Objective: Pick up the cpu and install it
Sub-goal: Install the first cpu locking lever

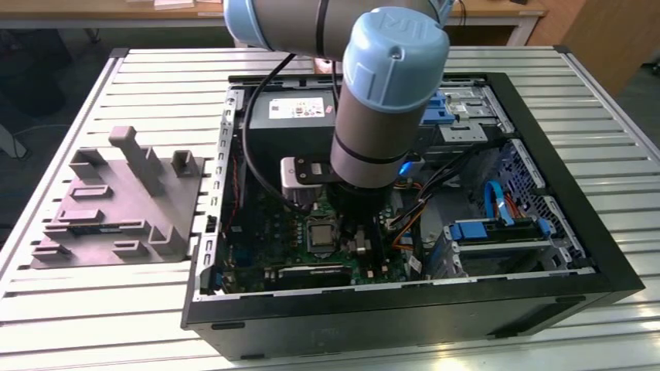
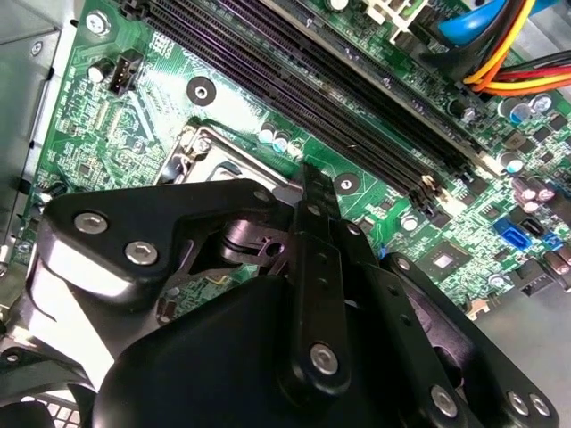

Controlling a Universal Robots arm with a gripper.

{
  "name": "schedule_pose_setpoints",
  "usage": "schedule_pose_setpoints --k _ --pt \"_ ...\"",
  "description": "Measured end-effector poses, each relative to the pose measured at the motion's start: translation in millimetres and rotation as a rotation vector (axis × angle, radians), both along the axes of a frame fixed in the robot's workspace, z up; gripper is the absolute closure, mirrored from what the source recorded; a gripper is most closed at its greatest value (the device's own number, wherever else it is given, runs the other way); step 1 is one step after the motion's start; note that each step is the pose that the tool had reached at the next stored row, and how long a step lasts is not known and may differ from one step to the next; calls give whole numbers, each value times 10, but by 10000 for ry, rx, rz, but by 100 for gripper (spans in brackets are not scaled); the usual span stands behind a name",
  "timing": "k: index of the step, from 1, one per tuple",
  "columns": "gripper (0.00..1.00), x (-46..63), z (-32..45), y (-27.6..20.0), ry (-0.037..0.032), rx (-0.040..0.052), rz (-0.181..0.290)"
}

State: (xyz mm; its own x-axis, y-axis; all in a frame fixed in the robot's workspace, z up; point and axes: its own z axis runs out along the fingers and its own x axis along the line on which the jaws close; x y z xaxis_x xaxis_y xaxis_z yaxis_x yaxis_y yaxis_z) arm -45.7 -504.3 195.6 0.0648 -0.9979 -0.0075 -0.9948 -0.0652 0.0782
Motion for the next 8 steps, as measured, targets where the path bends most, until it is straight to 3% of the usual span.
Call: schedule_pose_setpoints --k 8 --pt "89 -3 -19 0 -2 0 1"
